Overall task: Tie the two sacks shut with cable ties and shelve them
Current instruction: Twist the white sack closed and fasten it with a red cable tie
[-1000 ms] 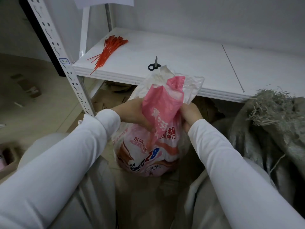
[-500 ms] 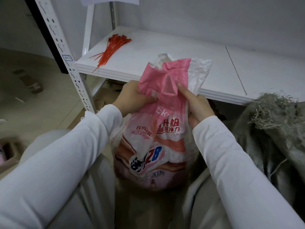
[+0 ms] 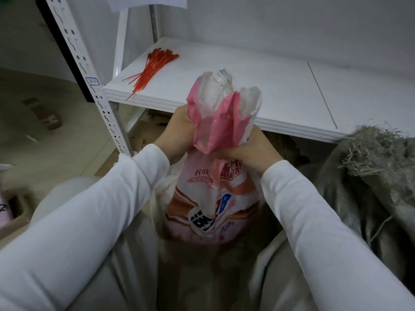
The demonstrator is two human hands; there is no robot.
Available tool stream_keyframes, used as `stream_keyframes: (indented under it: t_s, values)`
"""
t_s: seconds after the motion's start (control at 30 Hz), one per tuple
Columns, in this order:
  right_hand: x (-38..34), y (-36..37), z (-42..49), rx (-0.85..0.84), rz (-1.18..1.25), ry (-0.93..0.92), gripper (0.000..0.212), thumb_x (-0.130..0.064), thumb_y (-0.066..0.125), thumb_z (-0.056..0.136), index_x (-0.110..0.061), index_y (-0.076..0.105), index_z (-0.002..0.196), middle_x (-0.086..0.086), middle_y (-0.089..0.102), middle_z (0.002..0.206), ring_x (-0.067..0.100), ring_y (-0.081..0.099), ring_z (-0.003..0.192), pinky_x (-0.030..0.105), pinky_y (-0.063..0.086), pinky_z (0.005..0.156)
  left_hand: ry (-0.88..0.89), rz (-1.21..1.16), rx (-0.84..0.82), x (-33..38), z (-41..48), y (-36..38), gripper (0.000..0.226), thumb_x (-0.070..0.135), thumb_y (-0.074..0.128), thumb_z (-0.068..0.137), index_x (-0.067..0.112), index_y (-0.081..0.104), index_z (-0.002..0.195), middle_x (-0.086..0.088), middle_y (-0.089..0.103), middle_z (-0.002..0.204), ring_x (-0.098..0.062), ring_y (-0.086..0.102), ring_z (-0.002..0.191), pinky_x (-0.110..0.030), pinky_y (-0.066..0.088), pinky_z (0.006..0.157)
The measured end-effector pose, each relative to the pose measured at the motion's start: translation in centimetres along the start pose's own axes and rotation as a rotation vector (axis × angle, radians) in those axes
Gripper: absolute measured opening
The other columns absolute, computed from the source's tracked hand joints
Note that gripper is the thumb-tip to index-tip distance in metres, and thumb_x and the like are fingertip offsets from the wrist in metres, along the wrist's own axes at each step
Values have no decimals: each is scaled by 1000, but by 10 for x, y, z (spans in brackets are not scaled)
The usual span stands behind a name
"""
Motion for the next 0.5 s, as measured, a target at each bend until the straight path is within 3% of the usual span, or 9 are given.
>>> stream_keyframes:
  t_s: [0.1,0.2,0.33,0.43,0.5]
  values:
    - [7,-11,9,235,117,34,28,-11,84,68,-18,71,92,6,74,92,25,70,90,51,57,85,-50,-84,-25,7,-1,1,2,6,66,85,7,66,84,5,71,74,-5,67,69,-21,55,65]
    - [13,-16,12,371,379,75,25,-15,84,60,-17,73,82,8,75,90,34,70,94,58,55,86,-143,-37,-46,-4,7,-5,54,31,83,69,13,61,114,-4,69,106,-17,69,94,-35,58,83]
    - [11,-23,9,489,590,71,20,-9,72,64,-18,71,82,2,74,79,25,71,84,48,56,88,-266,385,-80,-24,12,-10,125,65,87,35,26,31,140,4,45,136,-18,45,125,-46,44,101]
    - [4,-25,5,532,679,45,14,-8,74,79,-16,68,88,4,72,83,25,70,85,52,54,91,-220,320,-273,-34,11,1,124,61,90,35,41,25,139,13,48,134,-14,49,124,-46,47,101]
    - [0,-22,3,489,709,35,23,-26,80,78,-15,68,94,7,73,90,28,71,92,55,53,91,-150,250,-312,-32,5,13,118,51,92,42,39,27,140,15,51,132,-7,52,120,-38,48,100]
Point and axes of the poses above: each hand's wrist, its own z-axis towards the middle knuckle, its own y-axis out of the palm, x = y × z, the point moved 4 cm from there along z, towards the middle knuckle
